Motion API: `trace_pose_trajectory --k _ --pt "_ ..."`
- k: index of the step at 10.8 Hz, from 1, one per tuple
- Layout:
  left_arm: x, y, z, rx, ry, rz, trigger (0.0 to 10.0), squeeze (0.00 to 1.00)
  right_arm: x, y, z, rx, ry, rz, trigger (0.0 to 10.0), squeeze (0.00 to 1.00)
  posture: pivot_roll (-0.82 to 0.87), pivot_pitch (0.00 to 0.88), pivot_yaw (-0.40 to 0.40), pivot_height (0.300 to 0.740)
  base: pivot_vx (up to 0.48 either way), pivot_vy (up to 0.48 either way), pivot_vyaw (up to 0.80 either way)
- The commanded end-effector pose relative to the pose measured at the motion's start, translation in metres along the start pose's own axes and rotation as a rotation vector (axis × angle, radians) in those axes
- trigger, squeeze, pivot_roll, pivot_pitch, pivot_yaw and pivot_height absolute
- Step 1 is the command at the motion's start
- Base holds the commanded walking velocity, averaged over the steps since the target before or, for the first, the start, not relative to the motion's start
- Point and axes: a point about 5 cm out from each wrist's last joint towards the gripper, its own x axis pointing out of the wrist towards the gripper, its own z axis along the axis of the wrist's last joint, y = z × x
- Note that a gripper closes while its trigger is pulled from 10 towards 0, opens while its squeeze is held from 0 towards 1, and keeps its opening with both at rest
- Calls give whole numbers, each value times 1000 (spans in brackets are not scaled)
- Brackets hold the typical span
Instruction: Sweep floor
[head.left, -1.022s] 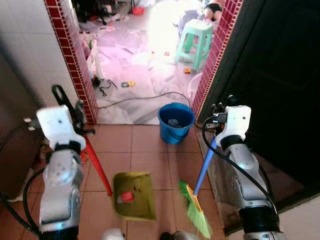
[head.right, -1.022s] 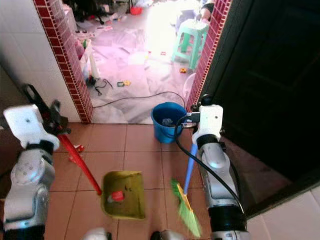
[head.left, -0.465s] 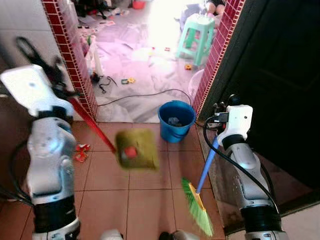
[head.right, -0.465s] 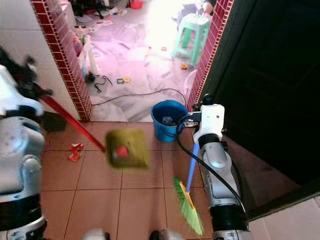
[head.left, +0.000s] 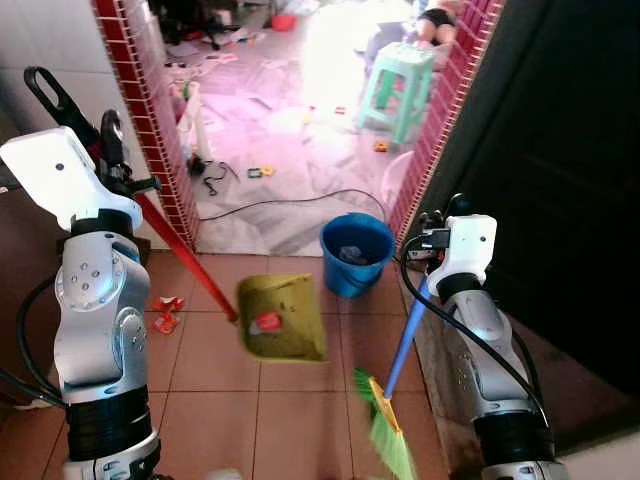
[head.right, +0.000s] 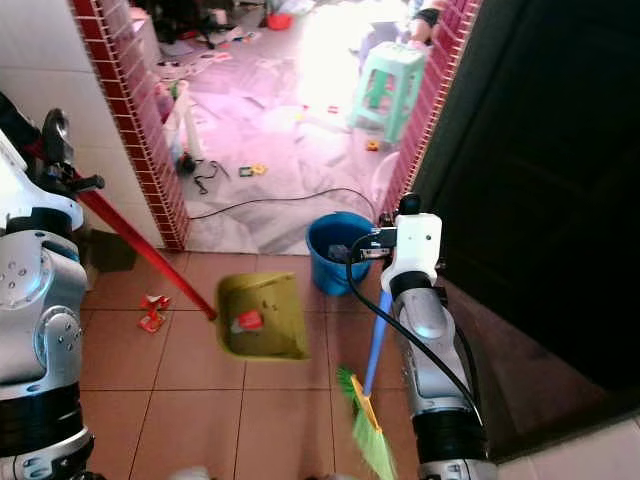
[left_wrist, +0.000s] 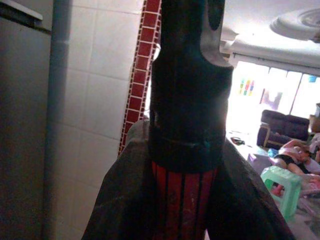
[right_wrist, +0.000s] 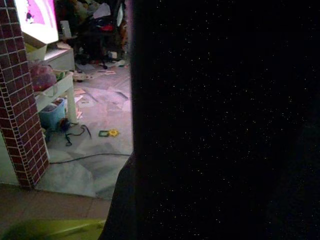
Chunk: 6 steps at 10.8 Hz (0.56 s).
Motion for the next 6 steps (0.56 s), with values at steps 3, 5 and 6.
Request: trace_pose_trajectory --k 3,5,6 --pt "10 -8 21 -28 -105 -30 10000 0 6 0 10 -22 -53 0 10000 0 -28 0 -55 740 480 0 0" --pt "15 -9 26 -39 -123 -34 10000 0 6 1 10 -22 -55 0 10000 0 -31 0 -49 740 480 0 0" --pt "18 -9 28 -43 -131 -32 10000 0 7 2 10 -21 -59 0 10000 0 -33 0 -46 740 480 0 0"
